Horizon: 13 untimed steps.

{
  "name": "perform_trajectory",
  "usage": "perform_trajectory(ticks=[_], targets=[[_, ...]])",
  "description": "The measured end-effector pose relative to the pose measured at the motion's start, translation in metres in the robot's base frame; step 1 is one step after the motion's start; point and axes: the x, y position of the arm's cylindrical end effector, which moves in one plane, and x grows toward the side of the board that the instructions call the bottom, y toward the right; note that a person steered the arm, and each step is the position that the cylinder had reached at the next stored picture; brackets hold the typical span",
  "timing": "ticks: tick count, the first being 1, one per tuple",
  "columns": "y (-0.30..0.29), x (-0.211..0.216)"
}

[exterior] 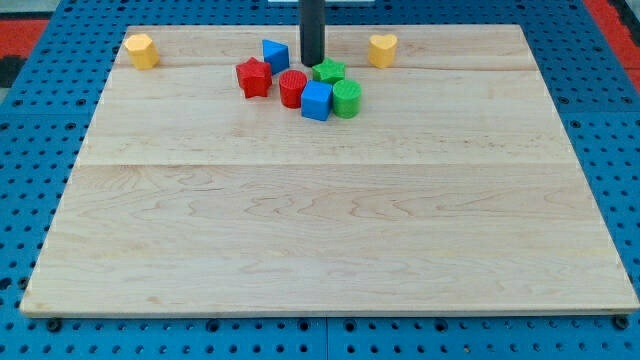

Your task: Place the triangle to the right of the red star

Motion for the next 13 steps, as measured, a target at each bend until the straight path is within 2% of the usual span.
perform_trajectory(ticks=[2, 3, 4, 6, 7, 8, 10, 11, 12, 13], targets=[[-0.061, 0.081], [-0.065, 0.093], [-0.065, 0.066], [-0.024, -0.007], [-0.029, -0.059], [-0.063, -0.088], [-0.151, -0.087], [-0.146, -0.07], [-0.082, -0.07], [-0.052, -0.088]])
